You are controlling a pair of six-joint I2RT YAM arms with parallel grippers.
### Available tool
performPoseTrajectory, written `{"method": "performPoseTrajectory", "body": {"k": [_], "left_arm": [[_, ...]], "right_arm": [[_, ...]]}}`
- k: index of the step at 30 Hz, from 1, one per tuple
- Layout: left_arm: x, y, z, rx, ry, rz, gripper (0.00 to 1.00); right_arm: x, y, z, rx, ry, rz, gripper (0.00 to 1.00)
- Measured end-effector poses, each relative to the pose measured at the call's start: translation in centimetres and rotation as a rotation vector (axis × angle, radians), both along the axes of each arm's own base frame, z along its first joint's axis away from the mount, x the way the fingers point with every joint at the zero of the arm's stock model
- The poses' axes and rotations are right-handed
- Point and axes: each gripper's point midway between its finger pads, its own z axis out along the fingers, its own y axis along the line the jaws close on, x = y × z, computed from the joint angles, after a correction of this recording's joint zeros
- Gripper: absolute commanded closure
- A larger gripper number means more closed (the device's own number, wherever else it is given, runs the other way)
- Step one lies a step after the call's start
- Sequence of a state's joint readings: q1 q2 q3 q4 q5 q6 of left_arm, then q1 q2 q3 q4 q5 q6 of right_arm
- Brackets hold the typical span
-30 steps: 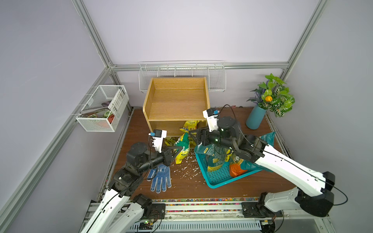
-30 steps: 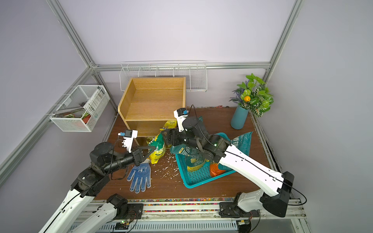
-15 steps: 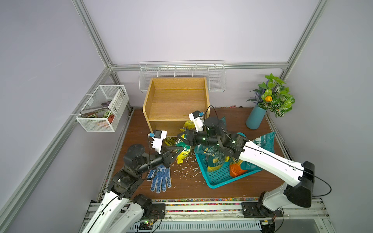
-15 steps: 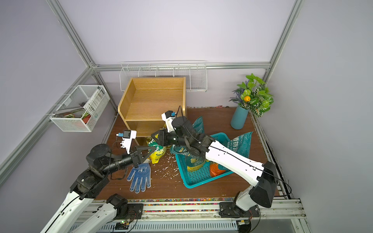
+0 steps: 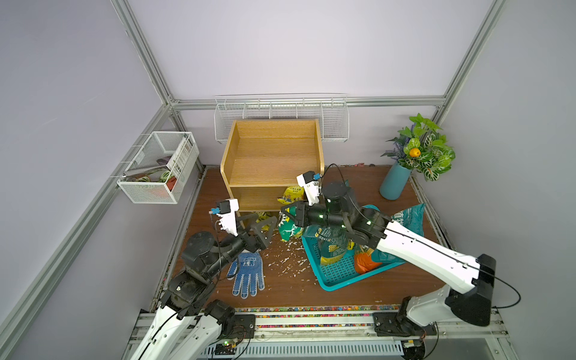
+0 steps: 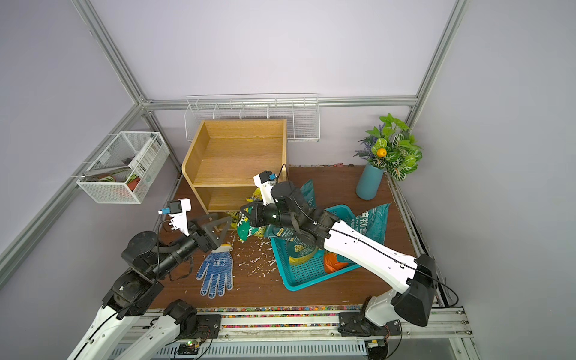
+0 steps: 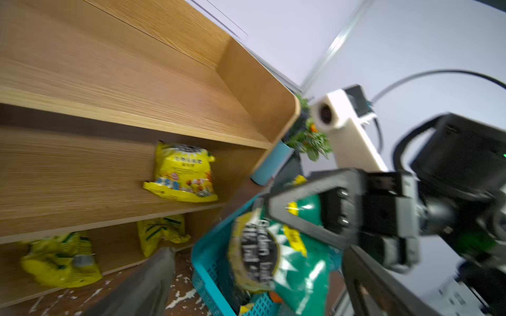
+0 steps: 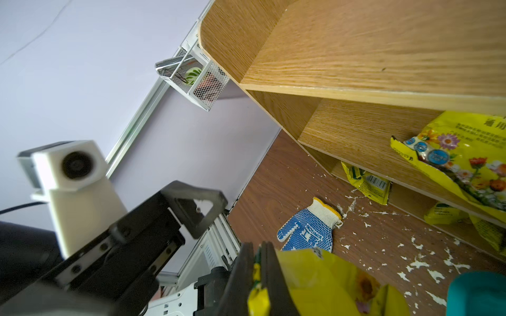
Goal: Take down the fertilizer bag from the shelf
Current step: Place the fertilizer bag in the storage box.
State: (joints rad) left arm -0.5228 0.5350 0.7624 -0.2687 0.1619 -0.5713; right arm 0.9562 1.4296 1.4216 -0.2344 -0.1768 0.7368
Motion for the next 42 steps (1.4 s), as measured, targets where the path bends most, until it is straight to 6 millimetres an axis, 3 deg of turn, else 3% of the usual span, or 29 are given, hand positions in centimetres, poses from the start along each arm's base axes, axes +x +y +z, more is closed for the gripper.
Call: {"method": "performPoseTrajectory", "body": {"k": [5,10,14,22,28,33,37,42], "left_arm": [[2.2,2.3,-2.4,0.002,0.064,0.183,0.0],[3.7,1.8,-5.2,0.032,0.153,0.206,0.0],[4.6,1.1,-6.6,0.047,0.199,0.199,0.0],[5.0,0.2,-6.7,0.027,0.214,0.167,0.0],[4.7,0.1,-6.7,0.014,0.212,0.152,0.0],[4.3,0.3,-7.2,0.01,0.214,0.153,0.0],[4.2,0.3,-7.5,0.01,0.22,0.153,0.0],[4.3,0.2,-7.5,0.007,0.223,0.15,0.0]], "right_arm": [[-2.5,-3.5,3.3,0.003,-0.055,0.014,1.0],[-6.1,-7.9,6.0,0.025,-0.104,0.025,1.0],[-8.5,-10.4,5.9,0.037,-0.111,0.047,1.0],[-8.2,-14.0,4.9,-0.056,-0.158,-0.06,1.0],[-7.6,-13.0,5.5,-0.089,-0.187,-0.043,1.0],[-7.9,-13.0,8.1,-0.052,-0.229,-0.025,1.0],[-8.6,-15.4,10.2,-0.021,-0.283,-0.073,1.0],[-9.1,-19.9,10.2,-0.052,-0.317,-0.183,1.0]]}}
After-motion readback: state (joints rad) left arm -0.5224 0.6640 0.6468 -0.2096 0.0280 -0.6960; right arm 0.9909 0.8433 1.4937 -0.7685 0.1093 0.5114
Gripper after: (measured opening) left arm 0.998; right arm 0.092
